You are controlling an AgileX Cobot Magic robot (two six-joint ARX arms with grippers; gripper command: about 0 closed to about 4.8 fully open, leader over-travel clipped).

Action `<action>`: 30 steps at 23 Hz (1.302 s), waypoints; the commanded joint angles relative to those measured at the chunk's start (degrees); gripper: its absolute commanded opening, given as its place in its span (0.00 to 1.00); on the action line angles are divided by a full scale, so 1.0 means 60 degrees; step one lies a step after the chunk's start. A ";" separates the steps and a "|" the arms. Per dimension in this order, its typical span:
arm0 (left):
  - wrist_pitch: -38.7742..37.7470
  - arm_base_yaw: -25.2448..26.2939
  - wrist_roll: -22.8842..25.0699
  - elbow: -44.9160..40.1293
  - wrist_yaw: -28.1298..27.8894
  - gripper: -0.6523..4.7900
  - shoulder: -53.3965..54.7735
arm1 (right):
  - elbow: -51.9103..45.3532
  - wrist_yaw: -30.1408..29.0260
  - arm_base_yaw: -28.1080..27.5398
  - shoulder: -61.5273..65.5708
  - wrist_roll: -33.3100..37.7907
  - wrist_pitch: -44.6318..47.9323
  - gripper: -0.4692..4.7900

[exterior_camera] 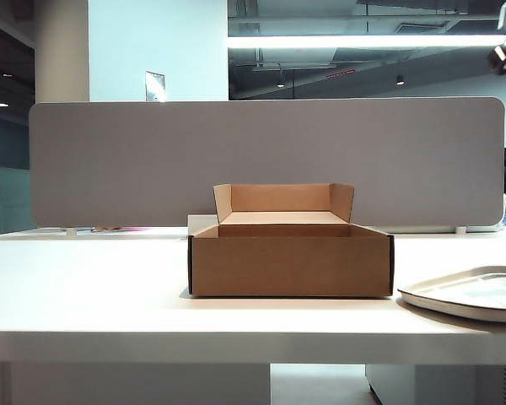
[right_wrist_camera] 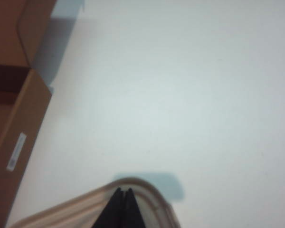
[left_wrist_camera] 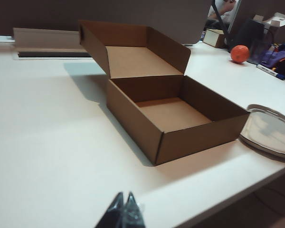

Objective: Pick up the lid and place it into the paper box.

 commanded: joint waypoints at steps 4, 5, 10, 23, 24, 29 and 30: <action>0.0127 -0.0011 0.0007 0.0033 0.0521 0.11 0.0007 | 0.1781 -0.0200 -0.0215 0.1610 -0.0382 -0.1228 0.09; 0.0127 -0.0011 0.0007 0.0033 0.0521 0.11 0.0007 | 0.2014 -0.0273 -0.0310 0.1818 -0.0386 -0.1428 0.09; 0.0124 -0.0011 0.0004 0.0033 0.0594 0.11 0.0007 | 0.3377 -0.1089 -0.0925 0.3238 -0.0801 -0.2699 0.31; -0.0113 -0.0011 0.0000 0.0033 0.0597 0.11 0.0007 | 0.3716 -0.2900 -0.2601 0.4666 -0.3056 -0.4583 0.70; -0.0117 -0.0011 0.0000 0.0033 0.0597 0.11 0.0007 | 0.3716 -0.2940 -0.2608 0.4776 -0.3293 -0.4717 0.70; -0.0127 -0.0011 0.0000 0.0029 0.0623 0.11 0.0007 | 0.3712 -0.3202 -0.2630 0.5497 -0.3927 -0.4980 0.70; -0.0160 -0.0011 0.0004 0.0033 0.0623 0.11 0.0007 | 0.3712 -0.3231 -0.2594 0.5672 -0.4124 -0.4965 0.70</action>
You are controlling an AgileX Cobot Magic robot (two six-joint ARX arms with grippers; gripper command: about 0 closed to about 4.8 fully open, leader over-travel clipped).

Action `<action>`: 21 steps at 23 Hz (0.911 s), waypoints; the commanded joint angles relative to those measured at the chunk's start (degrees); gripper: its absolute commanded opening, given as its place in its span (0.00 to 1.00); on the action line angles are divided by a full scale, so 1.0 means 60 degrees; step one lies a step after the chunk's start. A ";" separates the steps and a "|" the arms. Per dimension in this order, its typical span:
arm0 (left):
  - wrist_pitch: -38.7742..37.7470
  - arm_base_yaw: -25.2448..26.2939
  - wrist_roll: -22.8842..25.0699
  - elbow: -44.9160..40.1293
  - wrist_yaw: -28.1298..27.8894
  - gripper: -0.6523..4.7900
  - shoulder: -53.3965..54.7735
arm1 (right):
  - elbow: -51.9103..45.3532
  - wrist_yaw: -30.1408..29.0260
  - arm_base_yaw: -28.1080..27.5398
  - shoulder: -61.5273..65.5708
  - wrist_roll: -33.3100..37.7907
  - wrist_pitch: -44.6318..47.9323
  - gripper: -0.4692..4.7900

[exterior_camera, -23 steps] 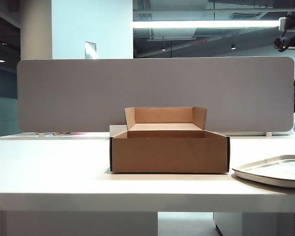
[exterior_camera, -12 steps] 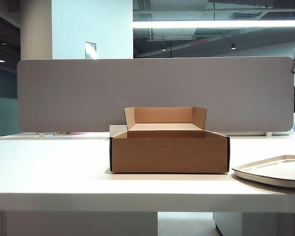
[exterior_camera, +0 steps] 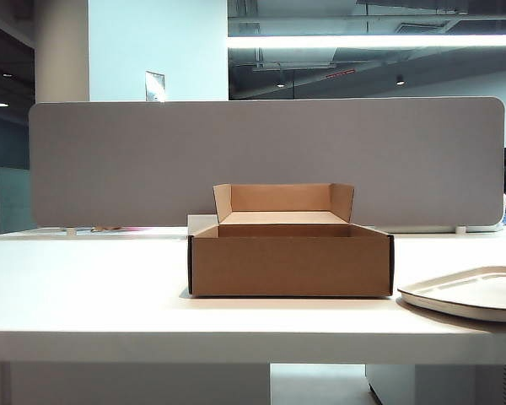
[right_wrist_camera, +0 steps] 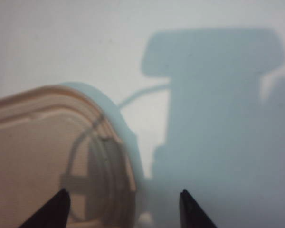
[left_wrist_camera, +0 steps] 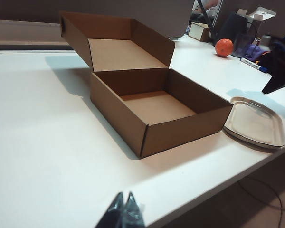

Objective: Pick up the lid and place it into the paper box.

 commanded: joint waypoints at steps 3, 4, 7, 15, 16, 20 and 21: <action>-0.0033 -0.0011 0.0004 0.0033 0.0084 0.11 0.0011 | 0.0047 -0.0142 0.0069 0.0433 -0.0874 0.0073 0.69; -0.0124 -0.0011 0.0004 0.0029 0.0084 0.11 0.0011 | 0.0047 -0.0124 0.0091 0.0546 -0.0933 0.0157 0.66; -0.0259 -0.0015 0.0004 0.0033 0.0084 0.11 0.0011 | 0.0040 -0.0153 0.0091 0.0663 -0.0929 0.0353 0.55; -0.0317 -0.0011 0.0004 0.0033 0.0084 0.11 0.0011 | 0.0033 -0.0291 0.0113 0.0907 -0.0925 0.0521 0.52; -0.0317 -0.0011 0.0004 0.0033 0.0084 0.11 0.0011 | 0.0033 -0.0328 0.0164 0.0991 -0.0922 0.0514 0.52; -0.0321 -0.0011 0.0004 0.0029 0.0080 0.11 0.0011 | 0.0033 -0.0342 0.0350 0.1115 -0.0925 0.0586 0.39; -0.0317 -0.0011 0.0004 0.0033 0.0080 0.11 0.0011 | 0.0033 -0.0335 0.0390 0.1122 -0.0925 0.0601 0.36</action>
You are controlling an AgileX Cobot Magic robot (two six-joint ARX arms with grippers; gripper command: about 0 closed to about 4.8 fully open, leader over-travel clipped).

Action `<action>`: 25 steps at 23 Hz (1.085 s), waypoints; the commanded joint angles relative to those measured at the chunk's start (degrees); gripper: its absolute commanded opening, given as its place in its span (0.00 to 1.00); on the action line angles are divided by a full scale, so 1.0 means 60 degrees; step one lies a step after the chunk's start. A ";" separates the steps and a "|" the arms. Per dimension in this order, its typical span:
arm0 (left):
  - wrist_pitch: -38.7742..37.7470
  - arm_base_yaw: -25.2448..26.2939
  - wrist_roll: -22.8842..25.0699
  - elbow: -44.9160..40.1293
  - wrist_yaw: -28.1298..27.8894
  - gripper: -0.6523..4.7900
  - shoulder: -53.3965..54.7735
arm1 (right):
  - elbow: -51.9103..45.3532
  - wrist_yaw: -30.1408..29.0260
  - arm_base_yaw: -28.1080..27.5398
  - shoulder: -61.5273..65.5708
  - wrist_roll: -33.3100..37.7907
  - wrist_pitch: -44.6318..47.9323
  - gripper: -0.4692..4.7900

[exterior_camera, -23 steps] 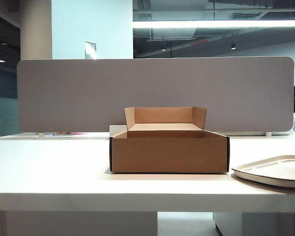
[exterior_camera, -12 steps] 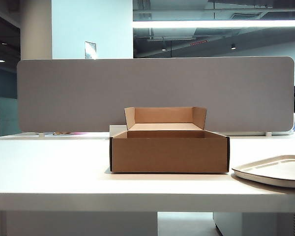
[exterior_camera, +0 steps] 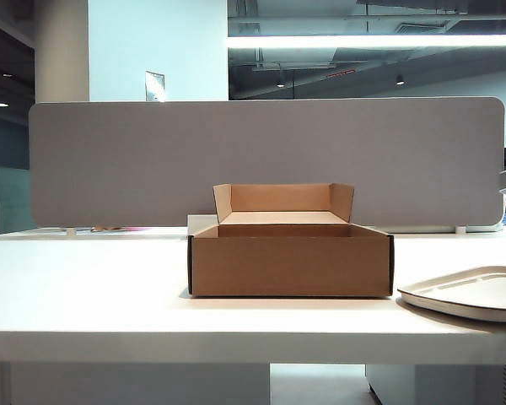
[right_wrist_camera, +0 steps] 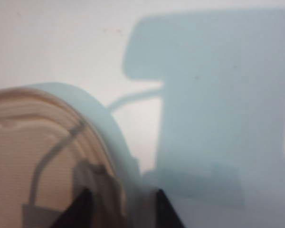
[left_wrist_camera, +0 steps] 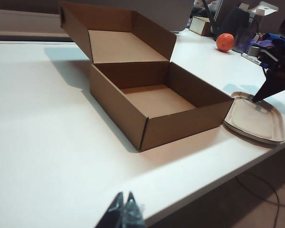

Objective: Pick up the lid and place it into the paper box.

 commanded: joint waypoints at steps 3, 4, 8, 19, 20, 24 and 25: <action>-0.0025 -0.0011 0.0004 0.0029 0.0073 0.11 0.0011 | 0.0040 -0.0040 0.0189 0.0036 -0.0029 0.0189 0.34; -0.0022 -0.0015 0.0004 0.0025 0.0073 0.11 0.0011 | 0.0040 -0.0047 0.0215 0.0036 -0.0029 0.0233 0.30; -0.0025 -0.0011 0.0004 0.0025 0.0073 0.11 0.0011 | 0.0040 -0.0040 0.0211 0.0036 -0.0029 0.0266 0.09; -0.0025 -0.0011 0.0004 0.0029 0.0069 0.11 0.0011 | 0.0062 0.0047 0.0164 -0.0237 0.0058 -0.0040 0.08; -0.0025 -0.0011 0.0004 0.0025 0.0058 0.11 0.0011 | 0.0062 0.0175 0.0164 -0.0419 0.0058 -0.0117 0.08; -0.0025 -0.0011 0.0007 0.0029 0.0040 0.11 0.0011 | 0.0062 0.0372 0.0164 -0.0849 0.0080 -0.0226 0.08; -0.0025 -0.0011 0.0007 0.0029 0.0044 0.11 0.0011 | 0.0062 0.0390 0.0164 -0.0987 0.0080 -0.0262 0.08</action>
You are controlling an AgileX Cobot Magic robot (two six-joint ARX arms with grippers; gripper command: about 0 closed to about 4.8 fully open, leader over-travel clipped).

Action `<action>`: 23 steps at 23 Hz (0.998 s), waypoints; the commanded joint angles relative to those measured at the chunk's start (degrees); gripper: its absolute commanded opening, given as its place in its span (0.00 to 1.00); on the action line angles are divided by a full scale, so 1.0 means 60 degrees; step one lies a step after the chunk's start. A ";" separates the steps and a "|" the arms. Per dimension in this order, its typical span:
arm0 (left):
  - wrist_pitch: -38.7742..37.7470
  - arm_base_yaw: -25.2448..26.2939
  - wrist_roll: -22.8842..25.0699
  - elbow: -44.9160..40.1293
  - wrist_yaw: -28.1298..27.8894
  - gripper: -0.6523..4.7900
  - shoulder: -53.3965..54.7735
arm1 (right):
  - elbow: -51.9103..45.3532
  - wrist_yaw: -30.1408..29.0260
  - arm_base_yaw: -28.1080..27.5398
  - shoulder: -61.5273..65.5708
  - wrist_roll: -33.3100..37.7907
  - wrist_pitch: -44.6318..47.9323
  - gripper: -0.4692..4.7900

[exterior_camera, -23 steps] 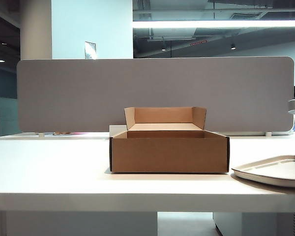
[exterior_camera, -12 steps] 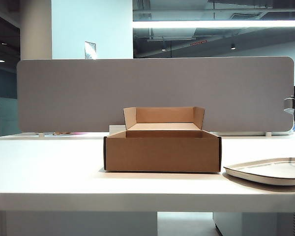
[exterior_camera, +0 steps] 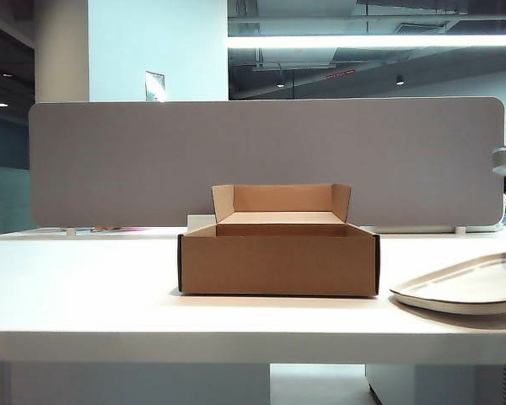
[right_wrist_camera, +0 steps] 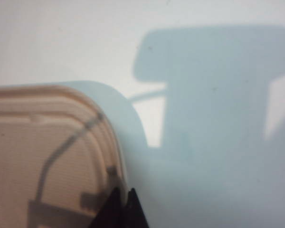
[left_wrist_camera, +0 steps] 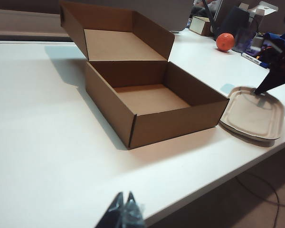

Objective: Pick up the lid and place it into the paper box.

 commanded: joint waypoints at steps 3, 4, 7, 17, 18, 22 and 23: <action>-0.0025 -0.0011 0.0007 0.0025 0.0044 0.11 0.0007 | 0.0058 0.0193 -0.0007 -0.0874 0.0106 -0.0127 0.08; -0.0025 -0.0011 0.0007 0.0029 0.0044 0.11 0.0007 | 0.0058 0.0193 -0.0007 -0.1013 0.0251 -0.0058 0.08; -0.0025 -0.0011 0.0007 0.0025 0.0040 0.11 0.0007 | 0.0058 0.0186 -0.0022 -0.1581 0.0597 0.0208 0.08; -0.0040 -0.0011 0.0007 0.0025 0.0040 0.11 0.0007 | 0.0546 0.0040 -0.0040 -0.2415 0.1730 0.0750 0.08; -0.0051 -0.0011 0.0007 0.0025 0.0040 0.11 0.0007 | 0.0739 0.0036 -0.0040 -0.2415 0.1891 0.0750 0.08; -0.0222 -0.0011 0.0004 0.0029 0.0044 0.11 0.0007 | 0.1741 -0.0616 -0.0011 -0.2415 0.2714 0.1027 0.08; -0.0222 -0.0011 0.0007 0.0025 0.0040 0.11 0.0007 | 0.1876 -0.1249 0.0022 -0.2426 0.3268 0.1457 0.08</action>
